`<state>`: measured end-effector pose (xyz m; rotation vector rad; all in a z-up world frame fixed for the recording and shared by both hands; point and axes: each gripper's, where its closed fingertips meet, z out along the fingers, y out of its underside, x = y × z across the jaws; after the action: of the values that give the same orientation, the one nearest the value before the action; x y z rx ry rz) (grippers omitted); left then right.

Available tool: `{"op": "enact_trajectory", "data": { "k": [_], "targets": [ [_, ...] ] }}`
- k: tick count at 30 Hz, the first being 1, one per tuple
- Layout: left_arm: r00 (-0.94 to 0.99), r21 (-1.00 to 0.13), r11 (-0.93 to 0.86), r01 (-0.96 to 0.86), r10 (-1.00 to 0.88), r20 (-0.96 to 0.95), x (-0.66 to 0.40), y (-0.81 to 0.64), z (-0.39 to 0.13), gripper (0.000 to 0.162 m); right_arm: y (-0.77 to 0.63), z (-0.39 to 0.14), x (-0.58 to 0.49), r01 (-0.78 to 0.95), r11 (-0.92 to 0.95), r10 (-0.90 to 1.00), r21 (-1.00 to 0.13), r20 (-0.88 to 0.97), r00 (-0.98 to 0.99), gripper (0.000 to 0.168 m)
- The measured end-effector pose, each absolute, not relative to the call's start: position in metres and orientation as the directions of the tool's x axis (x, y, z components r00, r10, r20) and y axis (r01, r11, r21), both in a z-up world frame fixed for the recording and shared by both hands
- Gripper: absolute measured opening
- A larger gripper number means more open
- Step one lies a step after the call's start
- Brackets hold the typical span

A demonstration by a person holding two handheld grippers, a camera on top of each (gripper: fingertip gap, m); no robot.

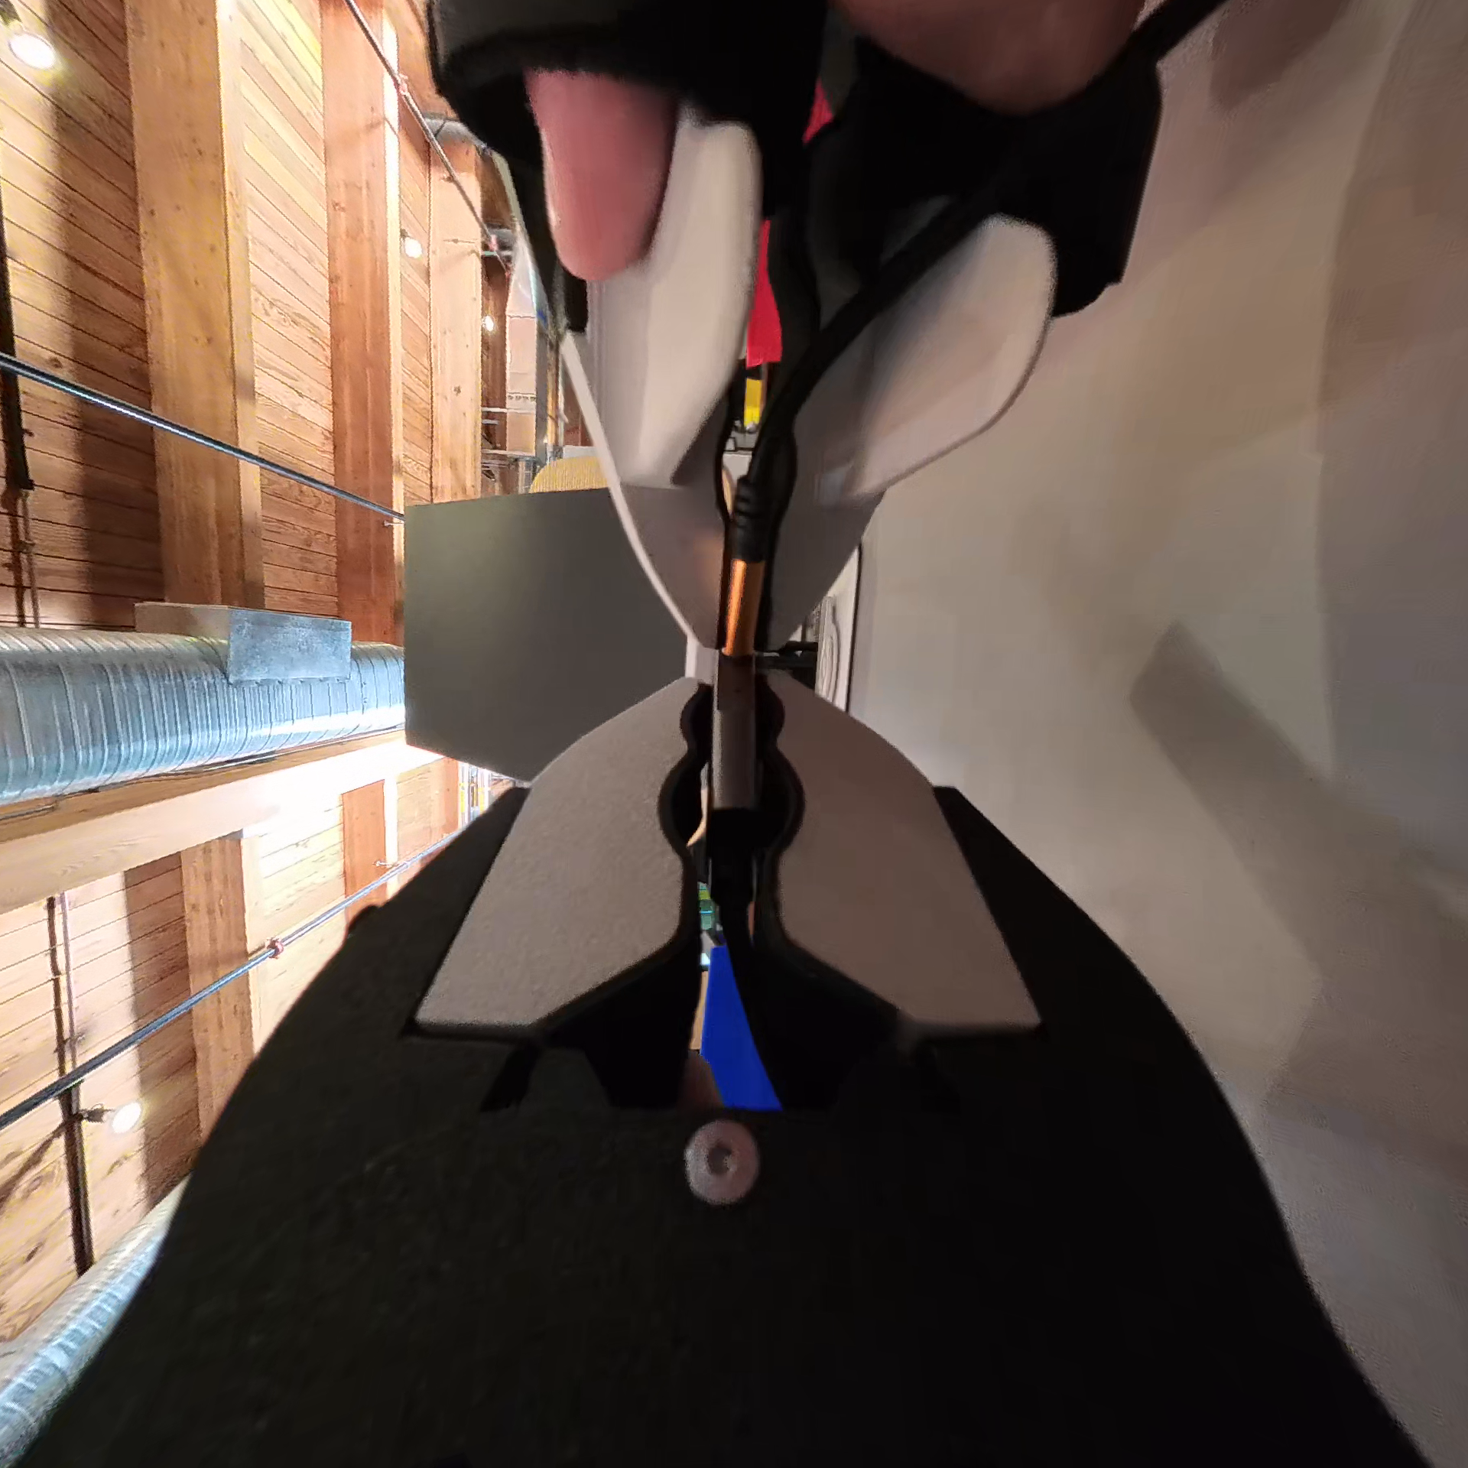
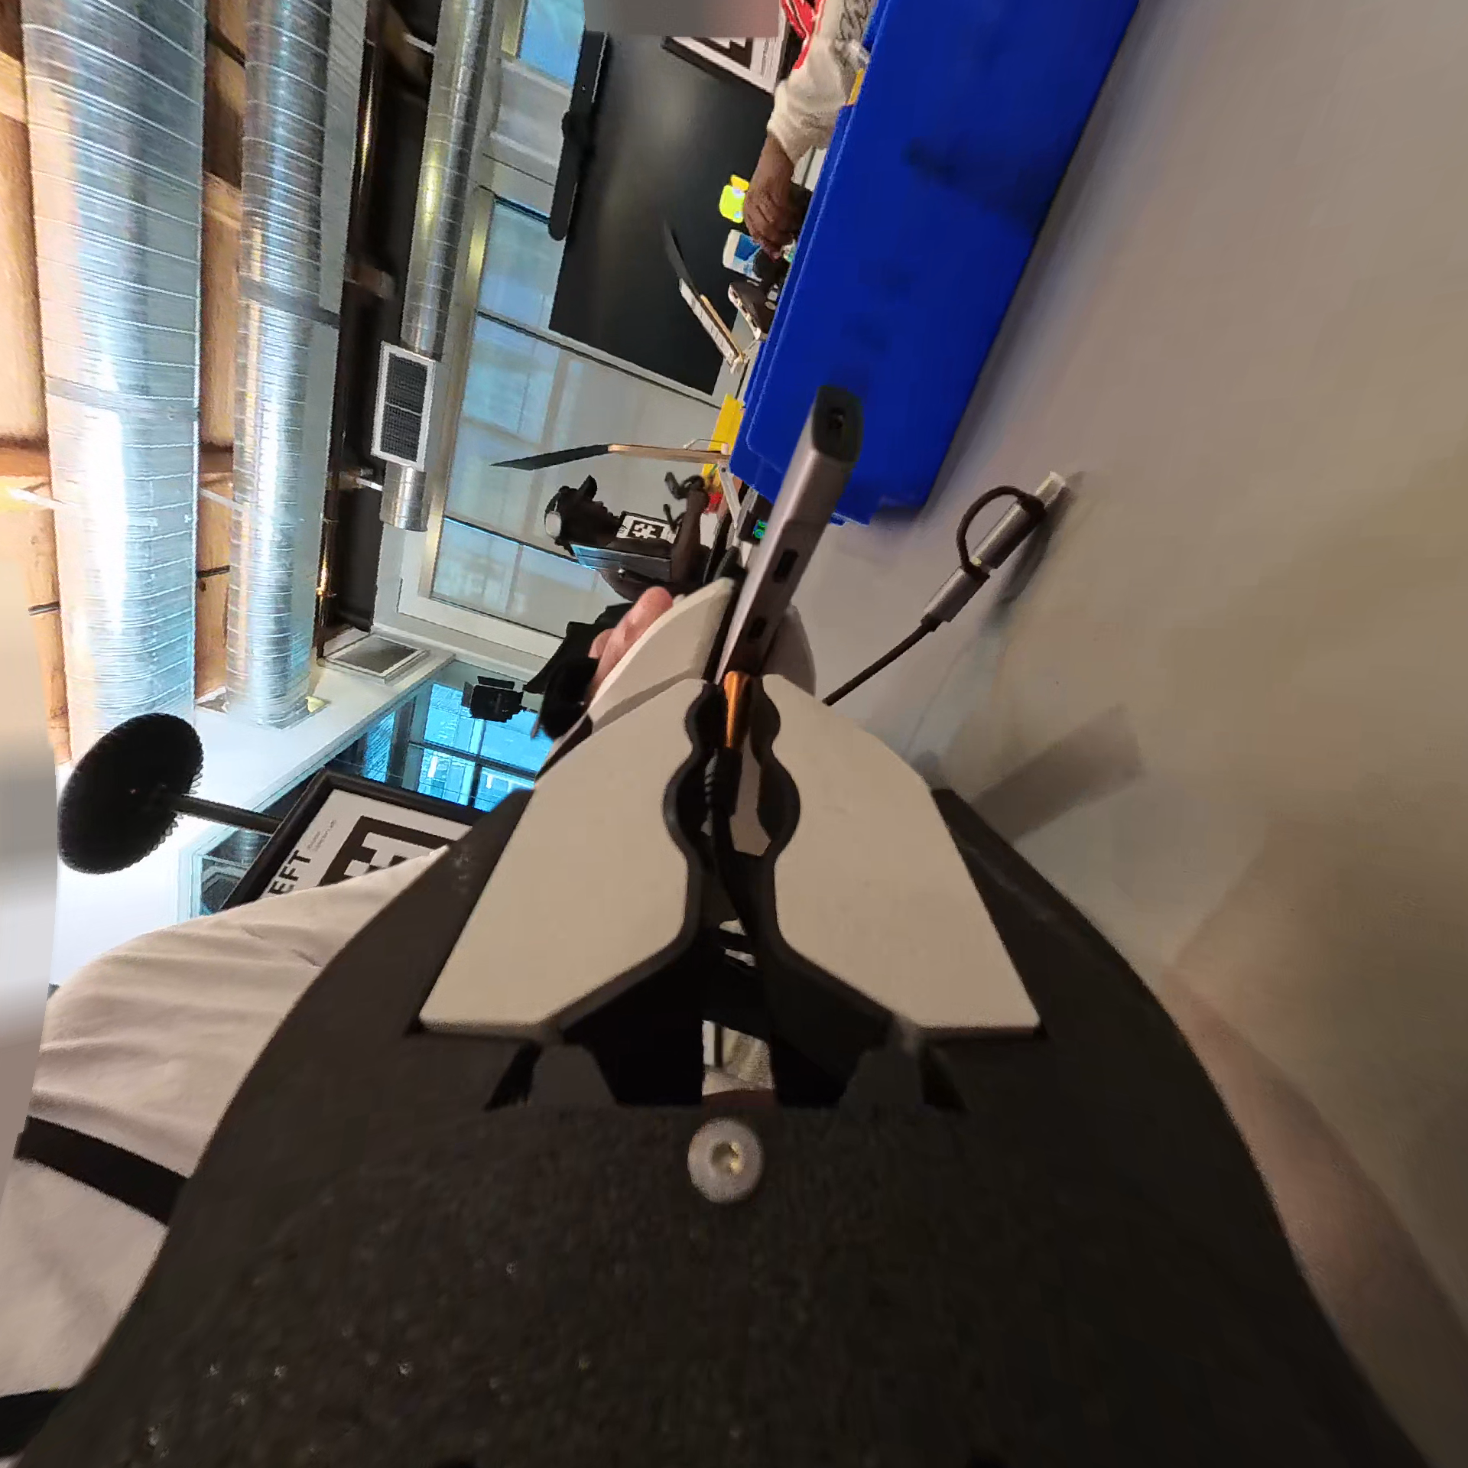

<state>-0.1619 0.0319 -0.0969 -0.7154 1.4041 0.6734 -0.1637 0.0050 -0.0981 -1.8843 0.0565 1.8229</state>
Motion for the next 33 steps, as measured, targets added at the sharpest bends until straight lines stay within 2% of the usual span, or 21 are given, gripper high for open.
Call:
{"op": "enact_trajectory", "data": {
  "k": [3, 6, 12, 20, 24, 29, 31, 33],
  "targets": [
    [0.057, -0.048, 0.645, -0.763, -0.007, -0.998, -0.160, 0.031, -0.095, 0.010, 0.001, -0.096, -0.161, -0.368, -0.888, 0.283, -0.274, -0.959, 0.032, 0.007],
    [0.046, -0.042, 0.655, -0.754, -0.010, -0.999, -0.160, 0.027, -0.098, 0.011, -0.003, -0.099, -0.161, -0.324, -0.898, 0.293, -0.296, -0.954, 0.060, 0.007],
    [0.041, -0.028, 0.695, -0.719, 0.003, -0.999, -0.162, 0.018, -0.096, 0.011, -0.013, -0.098, -0.163, -0.240, -0.932, 0.278, -0.271, -0.961, 0.006, 0.007],
    [0.027, -0.008, 0.719, -0.694, 0.015, -1.000, -0.167, 0.014, -0.100, 0.010, -0.018, -0.103, -0.167, -0.146, -0.915, 0.363, -0.377, -0.925, 0.114, 0.007],
    [0.040, 0.058, 0.731, -0.680, 0.116, -0.992, -0.167, 0.016, -0.091, 0.009, -0.017, -0.096, -0.167, -0.133, -0.913, 0.376, -0.386, -0.922, 0.095, 0.006],
    [0.065, 0.004, 0.706, -0.708, 0.071, -0.995, -0.163, 0.021, -0.092, 0.009, -0.012, -0.096, -0.164, -0.179, -0.923, 0.341, -0.341, -0.939, 0.031, 0.006],
    [0.073, -0.037, 0.695, -0.719, 0.023, -0.997, -0.163, 0.022, -0.095, 0.009, -0.013, -0.097, -0.164, -0.172, -0.920, 0.351, -0.351, -0.936, 0.032, 0.006],
    [0.060, -0.082, 0.661, -0.746, -0.056, -0.997, -0.162, 0.024, -0.102, 0.013, -0.011, -0.104, -0.165, -0.153, -0.899, 0.397, -0.411, -0.911, 0.112, 0.007]
  ]
}}
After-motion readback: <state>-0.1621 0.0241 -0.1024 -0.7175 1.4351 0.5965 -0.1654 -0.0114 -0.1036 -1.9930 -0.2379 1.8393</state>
